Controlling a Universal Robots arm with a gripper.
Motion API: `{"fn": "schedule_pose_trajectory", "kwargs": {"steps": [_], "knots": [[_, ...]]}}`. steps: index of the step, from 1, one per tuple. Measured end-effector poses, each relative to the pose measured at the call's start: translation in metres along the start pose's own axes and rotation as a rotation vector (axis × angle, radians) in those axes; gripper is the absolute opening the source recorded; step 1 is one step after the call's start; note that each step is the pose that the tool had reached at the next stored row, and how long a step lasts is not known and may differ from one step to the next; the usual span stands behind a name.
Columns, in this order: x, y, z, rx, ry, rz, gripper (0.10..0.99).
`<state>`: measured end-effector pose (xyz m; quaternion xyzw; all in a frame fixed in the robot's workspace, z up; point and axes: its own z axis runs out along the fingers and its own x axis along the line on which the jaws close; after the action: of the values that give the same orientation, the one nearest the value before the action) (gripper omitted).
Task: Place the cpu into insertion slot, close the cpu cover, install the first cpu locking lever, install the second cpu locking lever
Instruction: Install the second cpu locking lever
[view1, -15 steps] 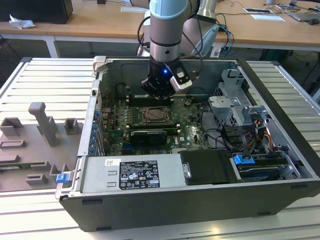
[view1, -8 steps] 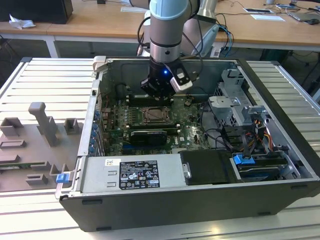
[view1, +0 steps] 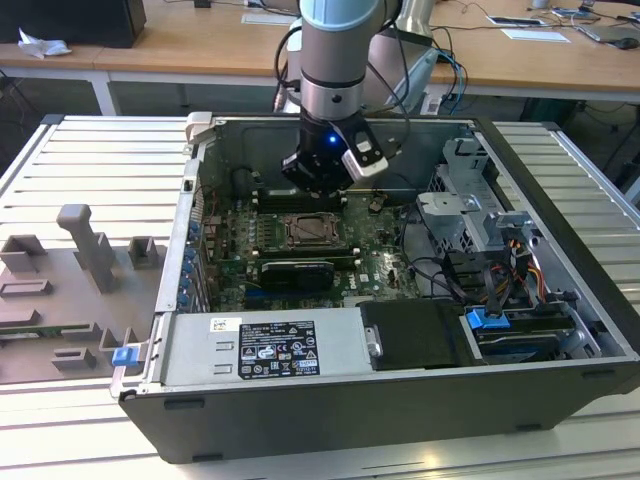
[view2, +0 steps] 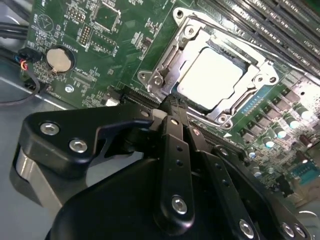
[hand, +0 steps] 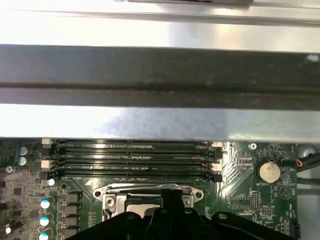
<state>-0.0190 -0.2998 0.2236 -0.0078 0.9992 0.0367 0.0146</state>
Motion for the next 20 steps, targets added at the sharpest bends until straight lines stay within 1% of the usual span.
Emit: {"fn": "schedule_pose_trajectory", "kwargs": {"steps": [1, 5, 9, 12, 14, 16, 20], "knots": [[0.0001, -0.0011, -0.0001, 0.000, 0.0001, 0.000, 0.106], [0.0002, -0.0107, -0.0004, 0.000, 0.0001, 0.000, 0.106], [0.0003, -0.0166, -0.0007, 0.000, 0.0001, 0.000, 0.106], [0.0003, -0.0181, -0.0023, 0.001, 0.0002, 0.000, 0.106], [0.0002, -0.0179, -0.0072, 0.000, 0.0001, 0.000, 0.106], [0.0001, -0.0191, -0.0091, 0.000, 0.0000, 0.000, 0.106], [0.0003, -0.0300, -0.0100, 0.000, 0.0001, 0.000, 0.106]]}}
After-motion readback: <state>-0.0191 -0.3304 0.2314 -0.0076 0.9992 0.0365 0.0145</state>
